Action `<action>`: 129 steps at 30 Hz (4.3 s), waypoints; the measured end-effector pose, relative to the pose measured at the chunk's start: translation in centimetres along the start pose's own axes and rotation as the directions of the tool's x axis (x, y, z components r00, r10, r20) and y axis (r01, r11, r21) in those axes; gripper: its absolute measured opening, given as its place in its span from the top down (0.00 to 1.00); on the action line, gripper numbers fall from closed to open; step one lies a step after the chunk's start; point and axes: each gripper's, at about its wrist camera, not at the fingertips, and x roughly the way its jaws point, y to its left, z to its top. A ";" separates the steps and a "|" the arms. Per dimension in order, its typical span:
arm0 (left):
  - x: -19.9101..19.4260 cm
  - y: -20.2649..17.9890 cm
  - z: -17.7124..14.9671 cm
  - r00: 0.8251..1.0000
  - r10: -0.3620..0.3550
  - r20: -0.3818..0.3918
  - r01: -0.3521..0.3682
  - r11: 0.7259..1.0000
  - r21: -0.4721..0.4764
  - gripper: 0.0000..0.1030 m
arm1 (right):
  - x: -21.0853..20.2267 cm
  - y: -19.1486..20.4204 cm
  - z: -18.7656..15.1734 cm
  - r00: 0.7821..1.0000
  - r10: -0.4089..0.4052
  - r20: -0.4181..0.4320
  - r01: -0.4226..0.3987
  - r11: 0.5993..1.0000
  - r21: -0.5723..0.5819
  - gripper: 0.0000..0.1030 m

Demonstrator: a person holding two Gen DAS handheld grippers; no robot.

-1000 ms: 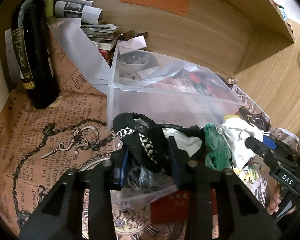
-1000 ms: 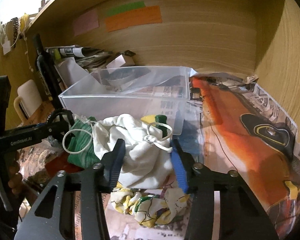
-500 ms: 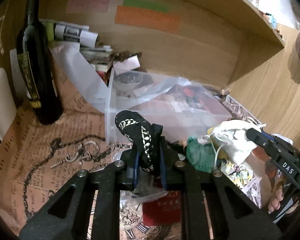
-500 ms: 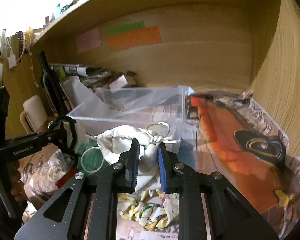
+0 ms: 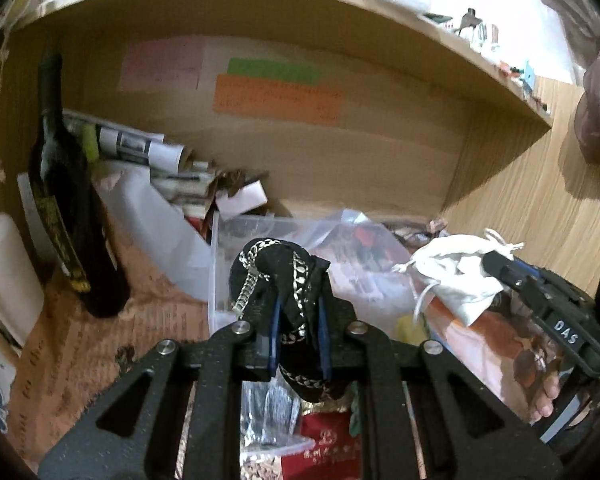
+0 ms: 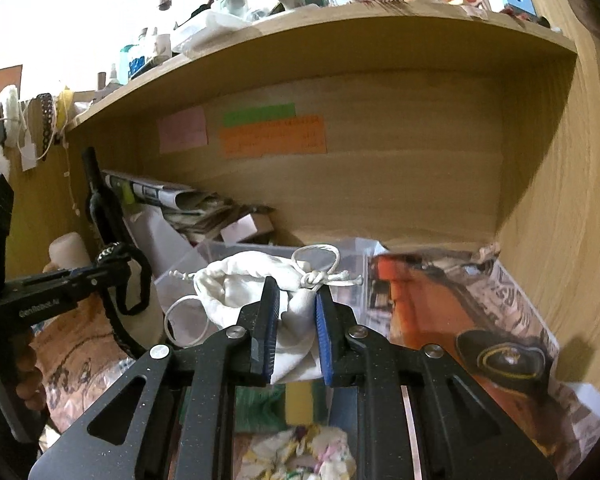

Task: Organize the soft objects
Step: 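Carry both items over the clear plastic box and open both tools to drop them, then grasp the bag of steel-wool scrubbers with the left tool while the right tool grasps the yellow-green sponge, then carry the scrubbers and sponge into the clear box and open both tools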

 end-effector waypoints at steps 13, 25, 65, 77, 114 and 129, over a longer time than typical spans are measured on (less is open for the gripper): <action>1.9 -0.1 5.8 0.998 0.022 0.061 -0.024 1.000 0.020 0.86 | 3.0 -0.1 3.0 1.000 -0.009 0.016 0.010 0.999 -0.035 0.85; 10.8 -0.3 6.1 0.994 0.070 -0.078 -0.066 0.996 0.053 0.86 | 8.4 -0.5 3.2 0.994 -0.051 -0.098 0.045 0.997 -0.064 0.85; 3.7 1.9 1.2 0.989 0.099 -0.110 -0.084 0.987 0.136 0.08 | 5.0 1.0 0.7 0.987 -0.036 -0.158 0.007 0.983 -0.181 0.21; 3.3 3.0 -3.9 0.968 0.106 -0.226 -0.082 0.990 0.114 0.07 | 3.5 0.1 -2.9 0.977 -0.022 -0.210 -0.001 0.994 -0.110 0.21; 1.6 3.0 -7.3 0.967 0.037 -0.252 -0.027 0.999 0.042 0.68 | 3.8 -1.9 -4.7 0.960 0.028 -0.277 -0.030 1.000 -0.004 0.71; -0.8 1.7 -2.3 0.995 0.017 -0.103 -0.012 0.998 0.054 0.69 | 2.1 -1.2 -1.5 0.988 0.031 -0.152 -0.035 0.999 -0.023 0.71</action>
